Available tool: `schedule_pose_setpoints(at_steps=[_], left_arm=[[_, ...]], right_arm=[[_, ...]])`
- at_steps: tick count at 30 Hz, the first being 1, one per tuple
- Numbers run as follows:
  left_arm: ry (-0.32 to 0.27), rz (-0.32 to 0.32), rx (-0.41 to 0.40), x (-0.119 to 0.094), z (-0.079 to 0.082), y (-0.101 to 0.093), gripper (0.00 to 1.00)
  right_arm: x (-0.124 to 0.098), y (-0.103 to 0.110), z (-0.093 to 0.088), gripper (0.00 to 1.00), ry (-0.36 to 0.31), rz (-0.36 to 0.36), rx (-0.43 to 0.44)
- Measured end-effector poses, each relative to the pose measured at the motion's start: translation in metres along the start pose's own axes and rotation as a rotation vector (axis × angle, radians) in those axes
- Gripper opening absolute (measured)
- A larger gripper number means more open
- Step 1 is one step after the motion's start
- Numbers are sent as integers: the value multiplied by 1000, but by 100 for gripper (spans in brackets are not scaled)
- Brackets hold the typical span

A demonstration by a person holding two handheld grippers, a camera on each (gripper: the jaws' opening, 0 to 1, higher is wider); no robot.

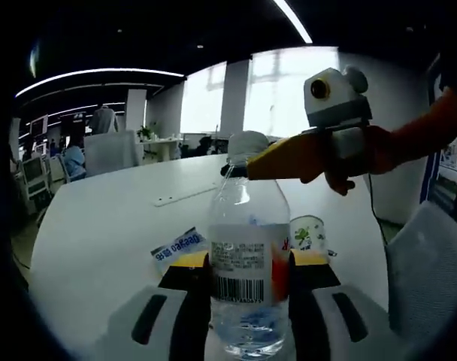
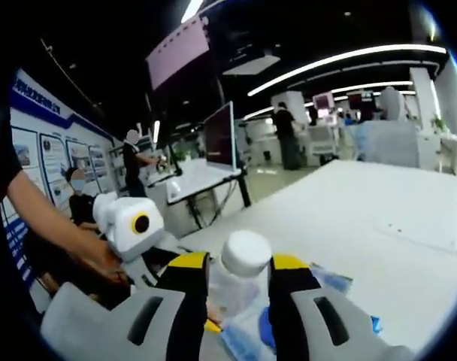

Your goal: Arrange the tabletop items into an orderly group along one side of the table until the central work area is clear of visible clutter.

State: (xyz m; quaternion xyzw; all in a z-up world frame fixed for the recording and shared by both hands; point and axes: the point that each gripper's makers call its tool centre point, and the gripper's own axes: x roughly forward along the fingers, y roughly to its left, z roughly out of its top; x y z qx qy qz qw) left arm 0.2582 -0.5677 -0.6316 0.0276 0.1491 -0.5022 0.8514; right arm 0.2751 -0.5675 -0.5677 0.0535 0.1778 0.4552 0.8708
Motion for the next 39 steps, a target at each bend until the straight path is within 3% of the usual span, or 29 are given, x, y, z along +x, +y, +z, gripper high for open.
schedule_pose_setpoints(at_steps=[7, 21, 39], left_arm=[[3, -29, 26, -9, -6, 4, 38], [63, -6, 45, -24, -27, 21, 39], [141, 19, 45, -29, -47, 36, 40]], right_arm=[[8, 15, 1, 20, 8, 46, 32], [39, 38, -9, 19, 79, 53, -101], [63, 44, -21, 18, 141, 25, -202]])
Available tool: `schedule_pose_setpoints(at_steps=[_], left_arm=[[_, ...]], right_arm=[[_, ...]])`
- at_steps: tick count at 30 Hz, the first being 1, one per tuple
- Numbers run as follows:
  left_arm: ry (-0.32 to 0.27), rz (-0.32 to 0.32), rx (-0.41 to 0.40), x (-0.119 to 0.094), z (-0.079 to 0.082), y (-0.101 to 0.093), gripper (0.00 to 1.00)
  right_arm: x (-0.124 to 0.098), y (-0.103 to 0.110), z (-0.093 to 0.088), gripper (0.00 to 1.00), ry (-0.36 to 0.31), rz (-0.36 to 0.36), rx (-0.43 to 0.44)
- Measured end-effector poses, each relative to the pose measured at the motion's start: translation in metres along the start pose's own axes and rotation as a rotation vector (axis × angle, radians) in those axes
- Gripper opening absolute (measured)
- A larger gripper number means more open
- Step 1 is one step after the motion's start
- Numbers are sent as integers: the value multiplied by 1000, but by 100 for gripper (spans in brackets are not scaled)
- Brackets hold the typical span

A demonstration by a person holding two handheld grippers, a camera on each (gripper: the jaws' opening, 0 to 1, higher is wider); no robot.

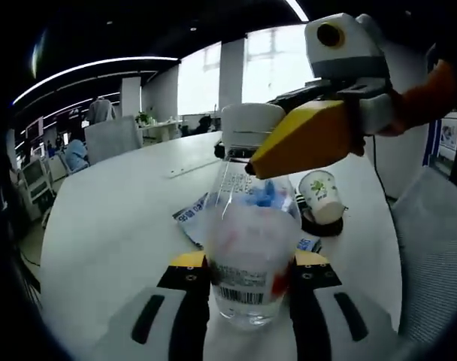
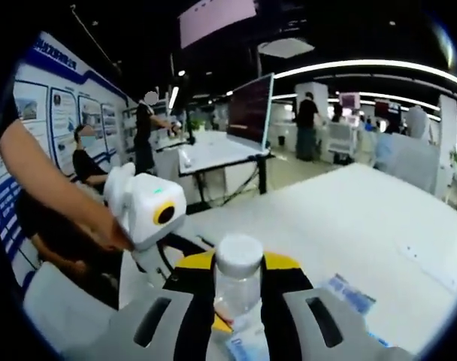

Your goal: Arrange the tabletop items into an orderly group along one side of the table until the central work area is clear of visible clutter.

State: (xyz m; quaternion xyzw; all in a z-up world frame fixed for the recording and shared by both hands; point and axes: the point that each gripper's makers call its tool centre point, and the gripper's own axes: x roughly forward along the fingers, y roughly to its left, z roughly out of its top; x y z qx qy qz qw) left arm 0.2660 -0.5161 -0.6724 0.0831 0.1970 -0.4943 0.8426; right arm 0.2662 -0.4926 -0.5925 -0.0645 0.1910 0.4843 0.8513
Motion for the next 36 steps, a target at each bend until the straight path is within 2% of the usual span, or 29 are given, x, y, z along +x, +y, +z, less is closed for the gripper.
schedule_pose_setpoints(at_steps=[6, 15, 22, 29, 36], left_arm=[[26, 24, -16, -6, -4, 6, 40], [61, 77, -42, -19, -13, 14, 40], [65, 101, -46, -23, -16, 17, 39], [78, 117, -57, -28, -20, 19, 39], [103, 125, -48, -33, -27, 18, 38]], right_arm=[[8, 5, 3, 19, -9, 5, -19], [24, 18, 6, 20, 0, 36, -4], [22, 19, 6, 21, -12, 41, 21], [16, 14, 4, 27, -29, 35, 53], [14, 13, -8, 28, -3, 38, 67]])
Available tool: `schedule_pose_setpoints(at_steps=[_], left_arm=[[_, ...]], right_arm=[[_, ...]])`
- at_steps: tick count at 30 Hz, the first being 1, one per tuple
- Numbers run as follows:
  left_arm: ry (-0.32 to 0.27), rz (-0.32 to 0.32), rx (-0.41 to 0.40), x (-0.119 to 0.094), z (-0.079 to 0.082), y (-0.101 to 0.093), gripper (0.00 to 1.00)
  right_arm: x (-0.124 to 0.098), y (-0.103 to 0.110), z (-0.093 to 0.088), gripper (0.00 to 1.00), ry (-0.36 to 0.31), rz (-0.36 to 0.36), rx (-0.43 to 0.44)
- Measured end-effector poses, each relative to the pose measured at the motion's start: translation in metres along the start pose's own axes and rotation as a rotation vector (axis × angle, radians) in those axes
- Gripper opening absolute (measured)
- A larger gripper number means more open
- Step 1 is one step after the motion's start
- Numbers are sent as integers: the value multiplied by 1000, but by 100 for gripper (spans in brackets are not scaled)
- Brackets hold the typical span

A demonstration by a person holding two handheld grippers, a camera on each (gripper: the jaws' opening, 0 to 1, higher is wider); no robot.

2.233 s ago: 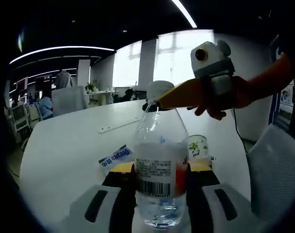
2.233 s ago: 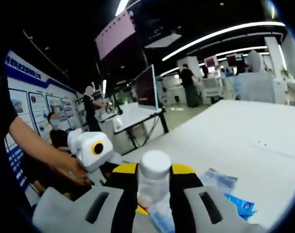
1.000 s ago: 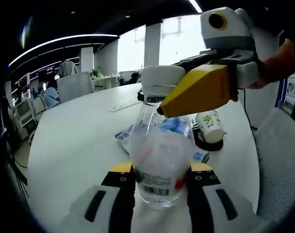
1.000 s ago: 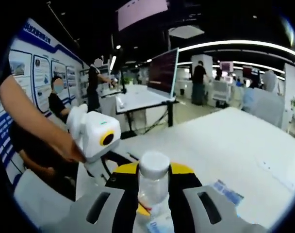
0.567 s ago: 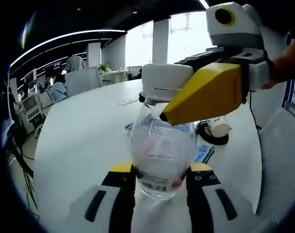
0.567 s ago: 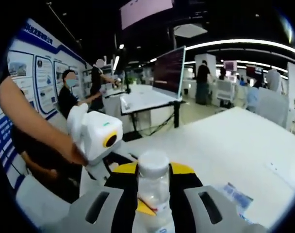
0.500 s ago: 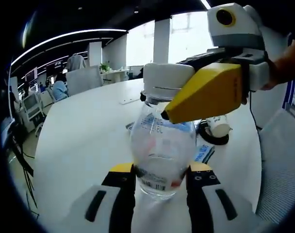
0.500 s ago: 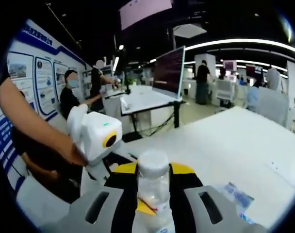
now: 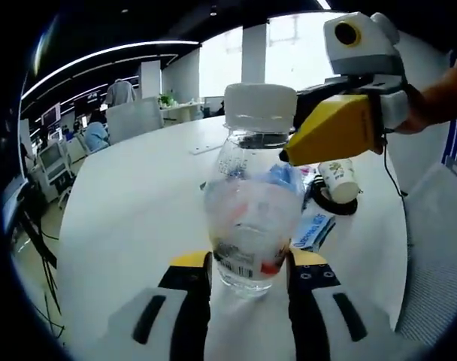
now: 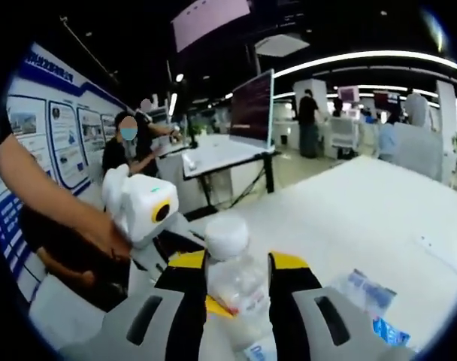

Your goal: Arrange the tabletop items into an orderly group along one side of the table until the central work area is clear of visible clutter.

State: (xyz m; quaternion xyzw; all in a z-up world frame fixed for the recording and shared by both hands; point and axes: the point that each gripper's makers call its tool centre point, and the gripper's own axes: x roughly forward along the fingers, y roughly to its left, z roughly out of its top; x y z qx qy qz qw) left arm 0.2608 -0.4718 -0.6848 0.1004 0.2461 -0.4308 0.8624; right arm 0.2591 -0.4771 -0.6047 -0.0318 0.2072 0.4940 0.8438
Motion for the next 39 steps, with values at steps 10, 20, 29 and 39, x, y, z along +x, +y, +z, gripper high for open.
schedule_pose_setpoints(at_steps=[10, 20, 29, 39], left_arm=[[1, 14, 0, -5, -2, 3, 37], [-9, 35, -3, -15, -1, 6, 36], [-12, 68, 26, -22, -2, 12, 31], [-19, 112, 40, -24, 6, 21, 28]], right_arm=[[-3, 1, -23, 28, 62, 5, -1], [-6, 12, -38, 25, 105, 38, 4], [-3, 23, -39, 24, 112, 63, 4], [9, 34, -37, 24, 108, 86, -17]])
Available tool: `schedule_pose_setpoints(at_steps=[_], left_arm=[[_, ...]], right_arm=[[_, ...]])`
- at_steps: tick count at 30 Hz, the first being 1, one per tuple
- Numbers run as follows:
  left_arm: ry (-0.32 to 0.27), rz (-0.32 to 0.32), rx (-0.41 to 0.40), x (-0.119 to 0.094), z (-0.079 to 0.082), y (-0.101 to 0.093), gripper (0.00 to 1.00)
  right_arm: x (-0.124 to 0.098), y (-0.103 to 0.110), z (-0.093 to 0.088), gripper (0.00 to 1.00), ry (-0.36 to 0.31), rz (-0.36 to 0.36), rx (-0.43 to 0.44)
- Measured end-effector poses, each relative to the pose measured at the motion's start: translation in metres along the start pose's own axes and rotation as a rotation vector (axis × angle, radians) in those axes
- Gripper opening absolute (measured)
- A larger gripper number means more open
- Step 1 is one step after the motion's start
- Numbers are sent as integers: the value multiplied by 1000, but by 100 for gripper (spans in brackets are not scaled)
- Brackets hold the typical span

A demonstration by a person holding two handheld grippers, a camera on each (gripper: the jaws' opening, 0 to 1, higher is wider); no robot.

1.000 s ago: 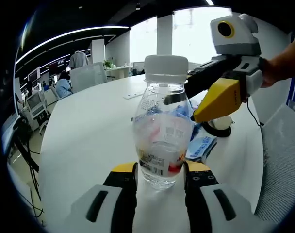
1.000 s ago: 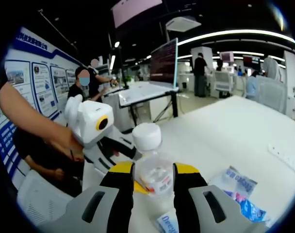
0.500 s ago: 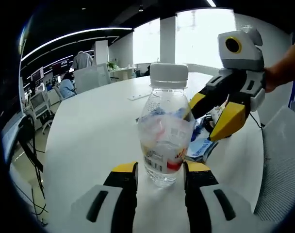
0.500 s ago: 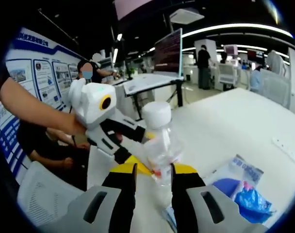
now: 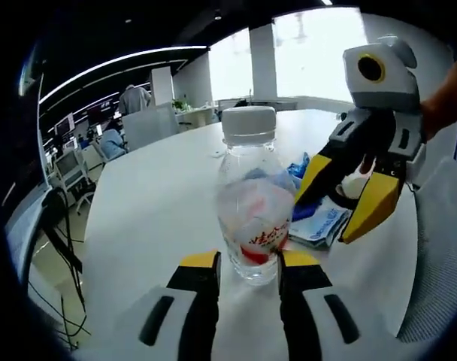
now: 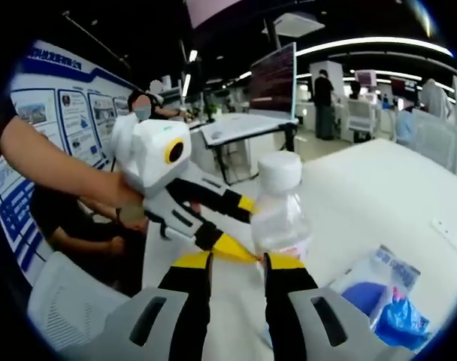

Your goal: Arrange the tabletop items into an orderly group along one side of the table until the central work area is clear of visible clutter.

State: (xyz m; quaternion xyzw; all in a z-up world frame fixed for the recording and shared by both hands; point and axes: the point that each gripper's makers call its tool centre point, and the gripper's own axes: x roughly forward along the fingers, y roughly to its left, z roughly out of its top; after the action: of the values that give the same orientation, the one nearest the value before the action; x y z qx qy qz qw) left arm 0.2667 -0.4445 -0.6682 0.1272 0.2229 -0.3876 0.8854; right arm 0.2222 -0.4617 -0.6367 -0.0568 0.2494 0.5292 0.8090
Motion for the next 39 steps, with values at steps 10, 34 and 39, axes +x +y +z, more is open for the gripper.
schedule_pose_setpoints(at_steps=[10, 34, 39], left_arm=[[-8, 26, -62, 7, 5, -2, 38], [3, 196, -195, 26, 18, 2, 48], [2, 236, -243, 28, 19, 2, 50]], right_arm=[[-10, -9, -3, 25, -6, -34, 17], [-61, -43, -23, 26, -12, -139, 64], [-70, -49, -26, 26, -17, -160, 75]])
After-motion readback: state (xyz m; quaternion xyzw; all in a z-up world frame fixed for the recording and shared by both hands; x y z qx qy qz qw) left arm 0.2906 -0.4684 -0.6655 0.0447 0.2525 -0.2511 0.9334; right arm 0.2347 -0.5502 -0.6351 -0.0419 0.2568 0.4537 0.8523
